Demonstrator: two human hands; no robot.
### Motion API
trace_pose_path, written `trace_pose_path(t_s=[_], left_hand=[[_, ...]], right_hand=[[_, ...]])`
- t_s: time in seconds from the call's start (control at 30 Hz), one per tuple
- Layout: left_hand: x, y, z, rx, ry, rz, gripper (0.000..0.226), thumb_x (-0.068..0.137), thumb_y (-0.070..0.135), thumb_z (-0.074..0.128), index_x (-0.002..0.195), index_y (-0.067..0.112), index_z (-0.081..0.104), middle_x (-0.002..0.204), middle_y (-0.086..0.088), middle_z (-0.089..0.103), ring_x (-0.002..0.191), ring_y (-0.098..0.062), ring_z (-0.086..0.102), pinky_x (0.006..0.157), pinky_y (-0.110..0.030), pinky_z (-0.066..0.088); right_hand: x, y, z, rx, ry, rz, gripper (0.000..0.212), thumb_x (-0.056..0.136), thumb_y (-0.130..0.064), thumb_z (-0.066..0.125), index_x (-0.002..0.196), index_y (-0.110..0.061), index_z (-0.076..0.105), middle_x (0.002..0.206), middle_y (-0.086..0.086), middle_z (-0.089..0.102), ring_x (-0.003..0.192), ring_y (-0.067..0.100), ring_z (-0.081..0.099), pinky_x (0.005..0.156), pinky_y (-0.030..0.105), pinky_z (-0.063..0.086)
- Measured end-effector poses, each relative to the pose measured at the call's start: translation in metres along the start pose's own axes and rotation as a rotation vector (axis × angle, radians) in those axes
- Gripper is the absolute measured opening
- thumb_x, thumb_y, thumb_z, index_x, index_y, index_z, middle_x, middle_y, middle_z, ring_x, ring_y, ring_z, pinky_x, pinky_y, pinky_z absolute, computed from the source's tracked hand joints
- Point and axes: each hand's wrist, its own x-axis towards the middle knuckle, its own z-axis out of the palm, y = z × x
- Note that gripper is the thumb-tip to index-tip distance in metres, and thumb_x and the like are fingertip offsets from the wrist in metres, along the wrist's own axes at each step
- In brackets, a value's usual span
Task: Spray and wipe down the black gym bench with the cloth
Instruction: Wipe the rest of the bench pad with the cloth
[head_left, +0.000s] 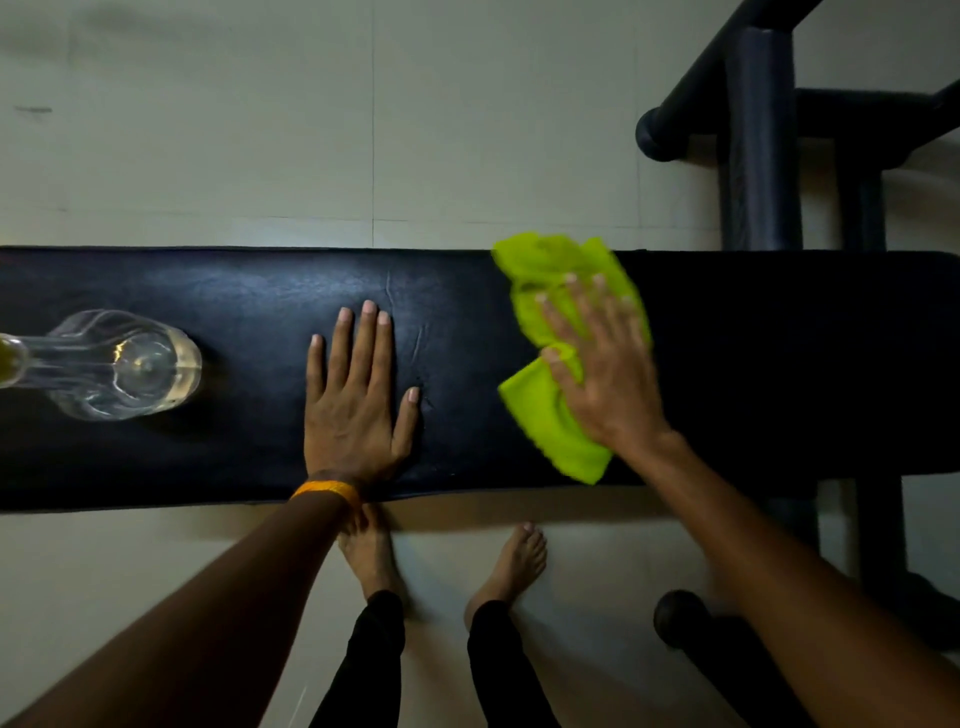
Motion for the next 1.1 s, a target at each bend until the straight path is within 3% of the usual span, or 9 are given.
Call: trace_pose_path(t_s=[0.13, 0.23, 0.33, 0.43, 0.53, 0.67, 0.77, 0.97, 1.1], left_hand=[[0.000, 0.001, -0.002, 0.009, -0.003, -0.019, 0.078, 0.097, 0.046, 0.030, 0.161, 0.004, 0.015, 0.170, -0.013, 0.009, 0.158, -0.029, 0.004, 0.127, -0.054, 0.008], [-0.001, 0.002, -0.003, 0.003, 0.003, -0.013, 0.077, 0.098, 0.046, 0.028, 0.161, 0.004, 0.015, 0.170, -0.012, 0.009, 0.158, -0.029, 0.004, 0.127, -0.054, 0.008], [-0.002, 0.002, -0.002, -0.010, 0.009, -0.011, 0.077, 0.098, 0.047, 0.027, 0.161, 0.005, 0.014, 0.170, -0.012, 0.009, 0.158, -0.028, 0.003, 0.127, -0.053, 0.006], [-0.003, 0.005, -0.003, -0.007, 0.016, -0.022, 0.076, 0.099, 0.047, 0.027, 0.161, 0.005, 0.014, 0.170, -0.013, 0.009, 0.158, -0.028, 0.003, 0.128, -0.052, 0.004], [-0.002, 0.008, -0.005, 0.002, -0.001, -0.032, 0.076, 0.099, 0.046, 0.026, 0.160, 0.003, 0.013, 0.170, -0.015, 0.008, 0.158, -0.030, 0.003, 0.127, -0.053, 0.004], [-0.002, 0.020, -0.008, -0.041, 0.005, -0.027, 0.075, 0.098, 0.043, 0.027, 0.159, 0.001, 0.018, 0.168, -0.019, 0.013, 0.157, -0.033, 0.007, 0.127, -0.056, 0.006], [0.001, 0.056, -0.008, -0.127, 0.051, 0.085, 0.073, 0.099, 0.043, 0.033, 0.159, 0.003, 0.023, 0.168, -0.017, 0.019, 0.157, -0.031, 0.013, 0.127, -0.055, 0.007], [0.037, 0.117, 0.008, -0.131, 0.019, 0.148, 0.072, 0.101, 0.047, 0.033, 0.160, 0.007, 0.022, 0.169, -0.012, 0.016, 0.157, -0.029, 0.010, 0.126, -0.056, 0.010], [0.040, 0.121, 0.016, -0.036, 0.010, 0.151, 0.072, 0.102, 0.048, 0.033, 0.161, 0.010, 0.018, 0.170, -0.010, 0.012, 0.158, -0.027, 0.006, 0.127, -0.055, 0.007]], right_hand=[[-0.011, -0.030, 0.005, -0.008, 0.125, 0.612, 0.061, 0.103, -0.056, 0.030, 0.159, -0.031, 0.028, 0.169, 0.005, 0.017, 0.156, 0.034, 0.010, 0.124, 0.058, 0.011], [-0.018, -0.053, 0.008, -0.041, 0.008, 0.325, 0.061, 0.103, -0.056, 0.029, 0.160, -0.033, 0.023, 0.169, 0.003, 0.014, 0.156, 0.035, 0.008, 0.125, 0.056, 0.006], [-0.030, 0.015, -0.006, -0.055, -0.035, 0.023, 0.056, 0.105, -0.052, 0.030, 0.158, -0.034, 0.027, 0.169, 0.001, 0.019, 0.156, 0.031, 0.012, 0.125, 0.054, 0.014], [-0.045, 0.068, -0.016, -0.052, 0.048, 0.377, 0.056, 0.105, -0.050, 0.028, 0.158, -0.030, 0.029, 0.168, 0.004, 0.021, 0.156, 0.032, 0.013, 0.124, 0.055, 0.016], [-0.045, 0.039, -0.011, -0.052, 0.130, 0.626, 0.061, 0.105, -0.052, 0.029, 0.158, -0.022, 0.031, 0.167, 0.008, 0.023, 0.155, 0.034, 0.016, 0.123, 0.058, 0.016], [-0.053, -0.013, -0.001, -0.072, 0.033, 0.358, 0.067, 0.104, -0.052, 0.029, 0.160, -0.014, 0.025, 0.167, 0.013, 0.019, 0.156, 0.033, 0.014, 0.127, 0.052, 0.007], [-0.063, 0.011, -0.006, -0.080, 0.007, 0.209, 0.066, 0.105, -0.050, 0.029, 0.160, -0.014, 0.024, 0.168, 0.012, 0.019, 0.156, 0.030, 0.014, 0.127, 0.049, 0.011], [-0.057, 0.066, -0.019, -0.073, 0.097, 0.537, 0.068, 0.105, -0.051, 0.023, 0.152, -0.004, 0.038, 0.165, 0.019, 0.024, 0.154, 0.035, 0.019, 0.123, 0.057, 0.018], [-0.057, 0.023, -0.010, -0.052, 0.106, 0.395, 0.078, 0.098, -0.061, 0.038, 0.139, 0.004, 0.047, 0.162, 0.028, 0.022, 0.153, 0.042, 0.018, 0.125, 0.058, 0.009]])
